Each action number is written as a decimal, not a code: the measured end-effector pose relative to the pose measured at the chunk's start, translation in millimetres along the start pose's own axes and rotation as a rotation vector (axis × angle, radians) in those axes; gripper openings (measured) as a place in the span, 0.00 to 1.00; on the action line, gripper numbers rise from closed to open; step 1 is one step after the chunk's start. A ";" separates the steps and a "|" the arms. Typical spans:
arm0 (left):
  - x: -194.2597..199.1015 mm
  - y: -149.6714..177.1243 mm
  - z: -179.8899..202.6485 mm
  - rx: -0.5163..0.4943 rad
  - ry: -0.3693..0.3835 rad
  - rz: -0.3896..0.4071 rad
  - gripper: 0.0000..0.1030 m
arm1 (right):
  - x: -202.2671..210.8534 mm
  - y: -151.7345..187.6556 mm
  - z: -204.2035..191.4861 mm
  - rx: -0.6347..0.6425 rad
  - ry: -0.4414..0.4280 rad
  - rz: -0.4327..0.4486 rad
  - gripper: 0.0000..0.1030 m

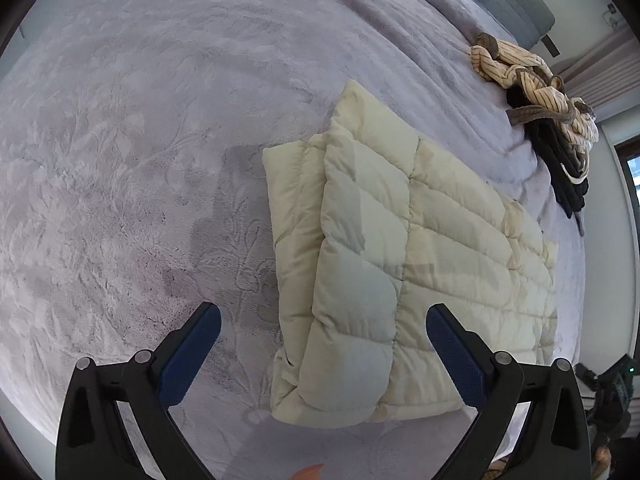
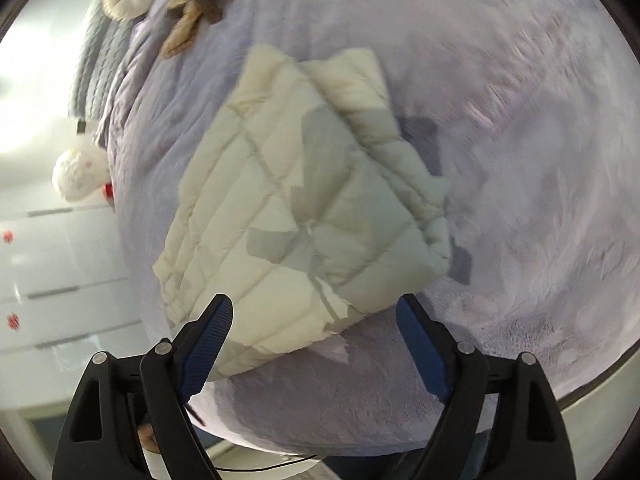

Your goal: Fold large clothes

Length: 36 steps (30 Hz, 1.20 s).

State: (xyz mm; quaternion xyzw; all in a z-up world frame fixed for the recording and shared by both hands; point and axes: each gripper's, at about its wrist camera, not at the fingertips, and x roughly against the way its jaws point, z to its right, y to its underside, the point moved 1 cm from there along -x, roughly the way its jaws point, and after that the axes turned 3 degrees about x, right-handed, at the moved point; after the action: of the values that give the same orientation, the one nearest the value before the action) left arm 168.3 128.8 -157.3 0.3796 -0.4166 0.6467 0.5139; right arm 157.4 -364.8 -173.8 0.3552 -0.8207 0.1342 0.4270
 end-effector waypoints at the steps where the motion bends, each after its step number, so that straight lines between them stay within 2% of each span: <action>1: -0.6 -0.4 -1.4 0.005 0.007 -0.003 1.00 | 3.2 1.2 -9.2 0.035 -0.012 0.014 0.85; 3: -2.2 -0.5 -2.1 0.011 0.011 -0.006 1.00 | 5.3 2.8 -28.7 0.107 -0.039 0.035 0.85; 6: -5.2 -1.3 -1.0 0.009 0.008 -0.007 1.00 | 8.6 17.1 -41.7 0.200 -0.034 0.036 0.86; 9: -7.1 -4.2 -1.0 -0.007 0.012 -0.007 1.00 | -3.6 21.0 -62.5 0.291 0.006 0.023 0.86; 13: -10.8 -12.5 -7.5 -0.011 0.000 -0.004 1.00 | -23.4 25.1 -91.5 0.440 0.139 0.013 0.86; 15: -15.3 -17.5 -15.6 0.009 0.022 -0.014 1.00 | -30.3 23.8 -100.0 0.469 0.147 -0.002 0.86; 18: -25.7 -24.9 -30.1 0.054 0.123 -0.058 1.00 | -37.5 20.2 -110.5 0.492 0.135 -0.017 0.86; 22: -36.2 -34.1 -43.5 0.085 0.236 -0.078 1.00 | -50.9 17.0 -125.3 0.571 0.168 -0.036 0.86; 28: -58.3 -45.0 -47.1 0.079 0.337 -0.115 1.00 | -82.3 12.2 -141.6 0.605 0.198 -0.058 0.85; 29: -61.5 -45.6 -46.2 0.078 0.352 -0.119 1.00 | -84.9 11.2 -143.1 0.605 0.197 -0.054 0.82; 30: -65.7 -47.3 -45.9 0.076 0.373 -0.127 1.00 | -88.0 9.9 -145.1 0.608 0.194 -0.050 0.70; 31: -69.7 -48.5 -43.7 0.073 0.397 -0.137 1.00 | -93.1 8.7 -147.2 0.613 0.194 -0.052 0.49; 32: -72.6 -49.2 -41.3 0.069 0.410 -0.140 1.00 | -96.2 7.7 -147.9 0.615 0.197 -0.055 0.38; 33: -75.6 -49.9 -38.6 0.061 0.420 -0.143 1.00 | -100.3 7.3 -148.5 0.616 0.199 -0.056 0.21; 36: -89.1 -53.2 -26.5 0.023 0.427 -0.165 1.00 | -115.1 5.1 -146.2 0.623 0.183 -0.072 0.14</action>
State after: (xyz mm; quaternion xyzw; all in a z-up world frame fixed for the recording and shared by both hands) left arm 235.2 129.0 -241.0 0.2728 -0.2584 0.6729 0.6372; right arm 286.5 -230.7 -177.3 0.4839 -0.6854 0.3949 0.3743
